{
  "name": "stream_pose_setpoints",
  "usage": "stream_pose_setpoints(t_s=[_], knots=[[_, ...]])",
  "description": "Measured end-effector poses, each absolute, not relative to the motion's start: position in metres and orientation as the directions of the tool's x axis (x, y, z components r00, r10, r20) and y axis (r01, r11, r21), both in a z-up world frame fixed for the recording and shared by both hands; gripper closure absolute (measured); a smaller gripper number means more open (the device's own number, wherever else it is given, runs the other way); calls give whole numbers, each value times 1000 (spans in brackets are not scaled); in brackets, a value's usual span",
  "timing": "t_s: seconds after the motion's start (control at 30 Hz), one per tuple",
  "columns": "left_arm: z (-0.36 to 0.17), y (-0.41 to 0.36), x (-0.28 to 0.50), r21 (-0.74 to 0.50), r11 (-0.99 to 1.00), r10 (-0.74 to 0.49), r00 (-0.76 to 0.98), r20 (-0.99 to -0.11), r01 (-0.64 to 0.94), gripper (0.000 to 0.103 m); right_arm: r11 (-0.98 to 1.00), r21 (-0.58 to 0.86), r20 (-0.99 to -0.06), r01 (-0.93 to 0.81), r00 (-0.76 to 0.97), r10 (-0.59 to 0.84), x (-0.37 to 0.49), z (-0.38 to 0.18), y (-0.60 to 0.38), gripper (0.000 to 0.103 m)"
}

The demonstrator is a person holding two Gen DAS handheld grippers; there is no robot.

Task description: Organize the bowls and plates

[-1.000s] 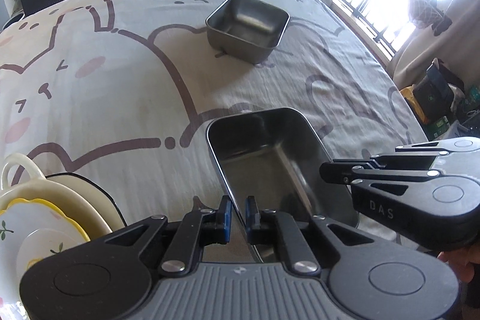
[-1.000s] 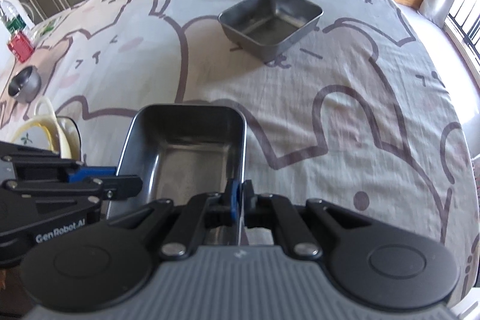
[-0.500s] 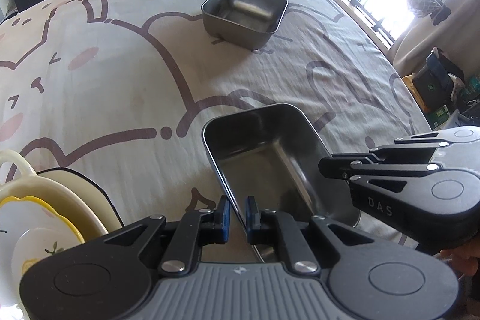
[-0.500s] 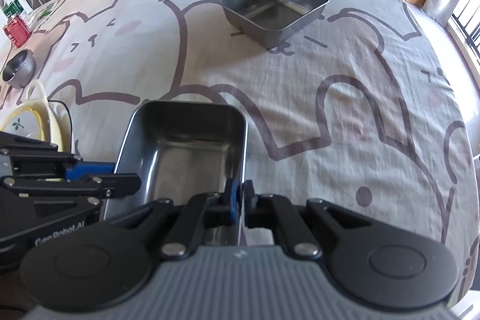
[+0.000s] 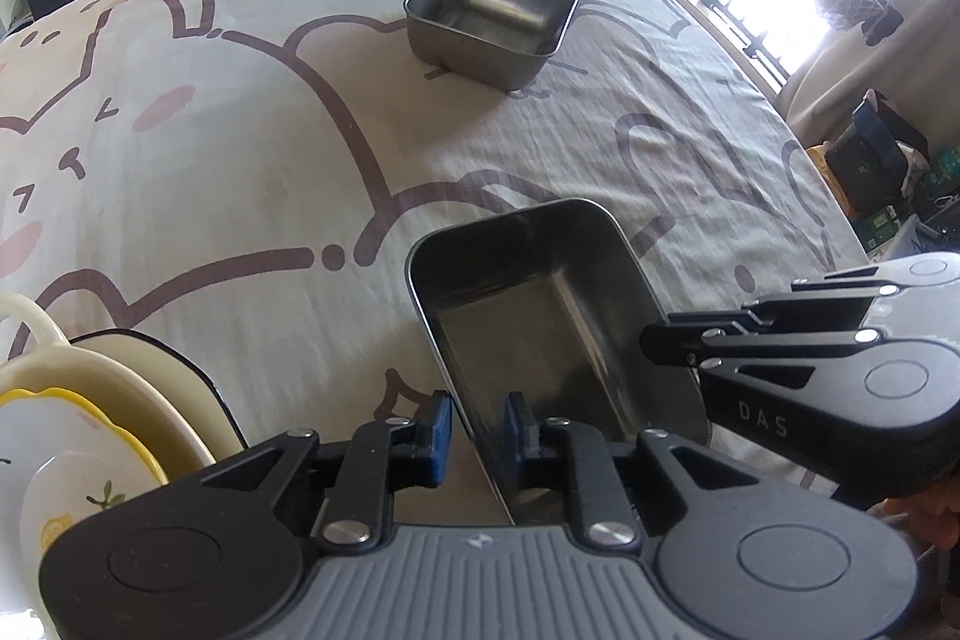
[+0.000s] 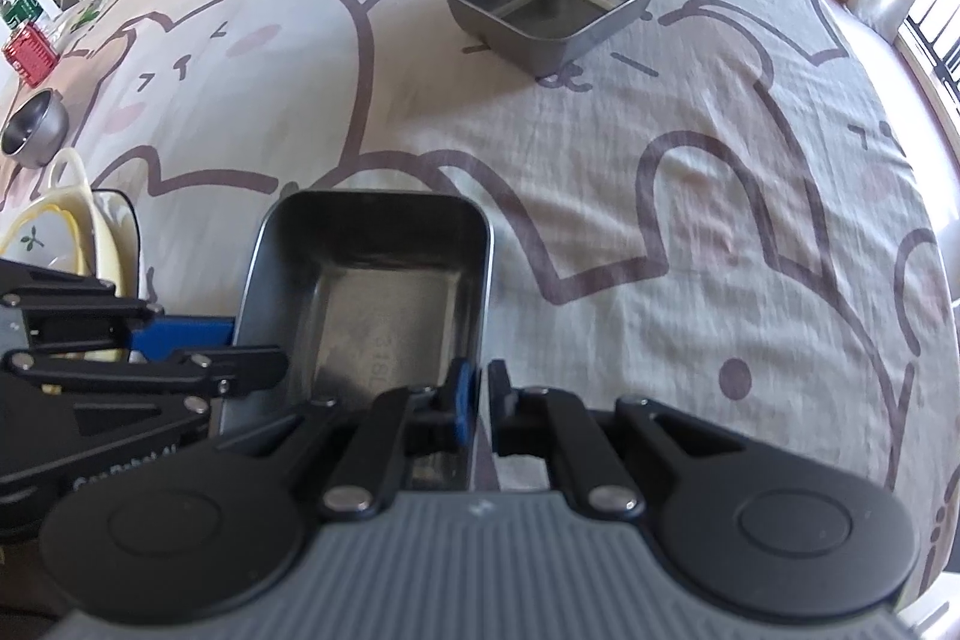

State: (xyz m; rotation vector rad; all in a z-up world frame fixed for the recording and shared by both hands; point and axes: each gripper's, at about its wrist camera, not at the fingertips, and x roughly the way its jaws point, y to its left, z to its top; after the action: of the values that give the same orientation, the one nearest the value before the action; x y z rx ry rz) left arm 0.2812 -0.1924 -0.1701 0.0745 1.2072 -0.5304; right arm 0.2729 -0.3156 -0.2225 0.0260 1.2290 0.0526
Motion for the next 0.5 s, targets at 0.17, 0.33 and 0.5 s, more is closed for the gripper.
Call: stream_pose_setpoints(t_s=[0.17, 0.33, 0.5], knots=[[-169, -191, 281, -228, 877, -355, 250, -901, 424, 81, 998, 55, -942, -30, 329, 62, 272, -223, -317, 95], [-167, -189, 280, -228, 876, -358, 256, -898, 424, 71, 997, 74, -935, -27, 345, 78, 267, -217, -321, 94], [-154, -186, 280, -225, 872, -376, 299, -877, 436, 53, 993, 120, -917, -23, 381, 119, 260, -203, -326, 80]])
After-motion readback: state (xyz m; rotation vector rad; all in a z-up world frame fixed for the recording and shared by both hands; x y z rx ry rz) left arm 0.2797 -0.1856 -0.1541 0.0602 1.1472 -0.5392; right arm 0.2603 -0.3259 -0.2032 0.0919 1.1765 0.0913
